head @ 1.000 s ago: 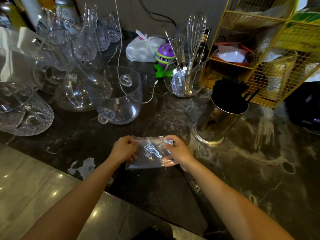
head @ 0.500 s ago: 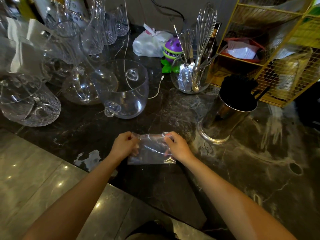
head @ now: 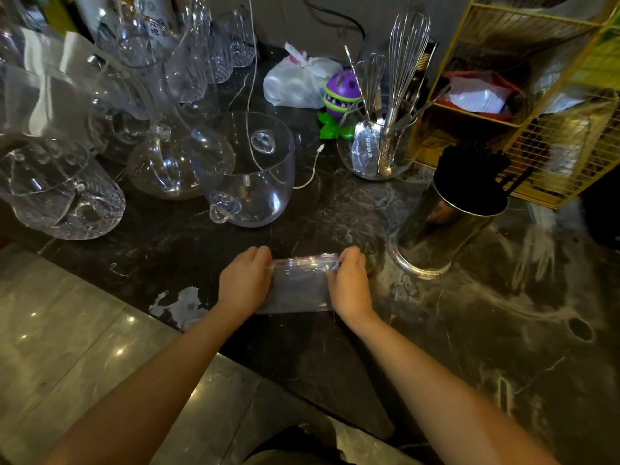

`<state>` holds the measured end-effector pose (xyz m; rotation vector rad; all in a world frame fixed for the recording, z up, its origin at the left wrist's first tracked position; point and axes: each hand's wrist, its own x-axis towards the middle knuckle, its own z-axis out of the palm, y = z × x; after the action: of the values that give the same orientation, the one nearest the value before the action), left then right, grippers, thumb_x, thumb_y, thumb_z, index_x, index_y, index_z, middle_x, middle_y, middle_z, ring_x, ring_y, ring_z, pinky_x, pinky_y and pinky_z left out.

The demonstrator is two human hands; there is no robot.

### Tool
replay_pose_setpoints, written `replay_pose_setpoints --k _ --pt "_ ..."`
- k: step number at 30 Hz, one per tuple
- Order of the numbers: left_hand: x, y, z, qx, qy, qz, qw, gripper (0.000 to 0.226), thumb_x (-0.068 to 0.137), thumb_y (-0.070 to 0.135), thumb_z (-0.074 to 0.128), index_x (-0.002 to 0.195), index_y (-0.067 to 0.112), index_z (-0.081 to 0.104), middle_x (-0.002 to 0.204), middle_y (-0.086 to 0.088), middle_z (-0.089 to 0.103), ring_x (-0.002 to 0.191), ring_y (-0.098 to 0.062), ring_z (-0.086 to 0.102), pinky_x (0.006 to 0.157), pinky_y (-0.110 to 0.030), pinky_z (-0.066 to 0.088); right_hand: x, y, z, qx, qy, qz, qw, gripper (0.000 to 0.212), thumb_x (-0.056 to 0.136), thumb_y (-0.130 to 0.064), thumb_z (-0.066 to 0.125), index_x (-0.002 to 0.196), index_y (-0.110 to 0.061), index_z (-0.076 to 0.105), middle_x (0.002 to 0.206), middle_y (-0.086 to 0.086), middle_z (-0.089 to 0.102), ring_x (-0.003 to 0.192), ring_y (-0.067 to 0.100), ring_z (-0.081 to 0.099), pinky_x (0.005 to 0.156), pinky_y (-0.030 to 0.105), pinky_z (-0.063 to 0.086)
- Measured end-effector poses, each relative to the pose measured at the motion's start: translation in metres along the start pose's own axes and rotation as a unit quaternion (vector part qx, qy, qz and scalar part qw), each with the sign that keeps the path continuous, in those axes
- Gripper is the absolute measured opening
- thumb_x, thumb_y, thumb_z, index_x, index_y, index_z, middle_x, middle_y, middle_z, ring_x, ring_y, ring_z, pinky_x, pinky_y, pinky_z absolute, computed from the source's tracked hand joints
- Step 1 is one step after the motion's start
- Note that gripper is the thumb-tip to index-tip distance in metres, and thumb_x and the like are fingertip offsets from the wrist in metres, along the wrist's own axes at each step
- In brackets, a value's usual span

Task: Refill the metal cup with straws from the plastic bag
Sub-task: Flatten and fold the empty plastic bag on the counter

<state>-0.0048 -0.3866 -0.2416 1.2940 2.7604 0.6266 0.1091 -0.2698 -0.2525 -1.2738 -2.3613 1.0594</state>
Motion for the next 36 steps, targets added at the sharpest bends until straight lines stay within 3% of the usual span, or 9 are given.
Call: replay_pose_setpoints --k 4,10,13,17,22,26,29,33,36 --pt "0.003 -0.005 0.004 0.072 -0.075 0.165 0.981 0.028 0.062 0.002 0.072 0.089 0.008 0.066 0.086 -0.015 0.067 0.072 -0.029 0.064 0.058 -0.033 0.052 -0.006 0.004 0.001 -0.154 0.002 -0.117 0.981 0.019 0.084 -0.001 0.048 0.102 0.001 0.054 0.118 0.018 0.046 0.103 0.035 0.048 0.082 0.041 0.047" --pt "0.001 0.004 -0.005 0.095 -0.179 0.192 0.96 0.032 0.086 0.015 0.047 0.117 0.012 0.055 0.127 -0.014 0.055 0.108 -0.029 0.054 0.09 -0.039 0.046 -0.014 0.015 -0.007 -0.25 -0.055 -0.253 0.933 0.028 0.083 -0.019 0.043 0.097 -0.007 0.064 0.107 0.009 0.063 0.106 0.03 0.054 0.096 0.035 0.023" --pt "-0.002 0.008 -0.011 0.1 -0.224 0.17 0.955 0.037 0.091 0.032 0.038 0.126 0.02 0.045 0.137 -0.008 0.045 0.118 -0.024 0.046 0.095 -0.035 0.042 -0.022 0.017 -0.019 -0.272 -0.119 -0.257 0.92 0.054 0.083 -0.037 0.024 0.119 -0.01 0.053 0.126 0.007 0.057 0.123 0.023 0.045 0.113 0.046 0.012" --pt "-0.009 0.015 -0.019 0.145 -0.277 0.169 0.935 0.055 0.084 0.049 0.044 0.131 0.022 0.032 0.143 -0.006 0.037 0.128 -0.023 0.039 0.1 -0.037 0.04 -0.024 0.017 -0.031 -0.287 -0.194 -0.262 0.901 0.062 0.084 -0.031 0.044 0.14 -0.013 0.024 0.15 0.005 0.031 0.14 0.016 0.02 0.117 0.04 -0.003" --pt "-0.013 0.028 -0.018 0.167 -0.26 0.175 0.935 0.043 0.082 0.031 0.049 0.121 0.018 0.039 0.131 -0.008 0.048 0.112 -0.023 0.051 0.092 -0.035 0.043 -0.02 0.016 -0.028 -0.32 -0.187 -0.3 0.879 0.056 0.08 -0.01 0.054 0.133 -0.008 0.037 0.141 0.012 0.043 0.133 0.025 0.035 0.115 0.04 0.018" --pt "-0.014 0.031 -0.012 0.19 -0.233 0.175 0.938 0.042 0.085 0.022 0.043 0.126 0.013 0.04 0.135 -0.012 0.046 0.118 -0.027 0.048 0.098 -0.038 0.042 -0.019 0.018 -0.026 -0.325 -0.112 -0.363 0.866 0.025 0.068 -0.015 0.052 0.088 -0.017 0.068 0.088 0.001 0.07 0.083 0.016 0.068 0.079 0.027 0.053" --pt "-0.017 0.028 -0.009 0.212 -0.226 0.199 0.93 0.039 0.09 0.02 0.038 0.127 0.01 0.04 0.139 -0.014 0.039 0.125 -0.028 0.039 0.104 -0.04 0.036 -0.02 0.014 -0.028 -0.332 -0.094 -0.378 0.859 0.034 0.067 -0.022 0.037 0.076 -0.024 0.069 0.075 -0.007 0.068 0.07 0.009 0.066 0.067 0.018 0.052" --pt "-0.015 0.023 -0.01 0.208 -0.232 0.202 0.928 0.039 0.089 0.018 0.042 0.127 0.013 0.041 0.139 -0.013 0.039 0.127 -0.028 0.038 0.107 -0.04 0.034 -0.018 0.014 -0.031 -0.282 -0.089 -0.366 0.882 0.032 0.056 -0.009 0.071 0.086 -0.019 0.066 0.071 -0.004 0.071 0.066 0.014 0.067 0.066 0.021 0.053" --pt "-0.011 0.026 -0.017 0.18 -0.246 0.181 0.935 0.042 0.088 0.017 0.044 0.129 0.015 0.036 0.14 -0.011 0.042 0.127 -0.026 0.042 0.106 -0.039 0.035 -0.015 0.01 -0.035 -0.246 -0.123 -0.335 0.901 0.031 0.069 0.001 0.061 0.099 -0.008 0.06 0.075 0.007 0.071 0.072 0.026 0.067 0.079 0.032 0.051"
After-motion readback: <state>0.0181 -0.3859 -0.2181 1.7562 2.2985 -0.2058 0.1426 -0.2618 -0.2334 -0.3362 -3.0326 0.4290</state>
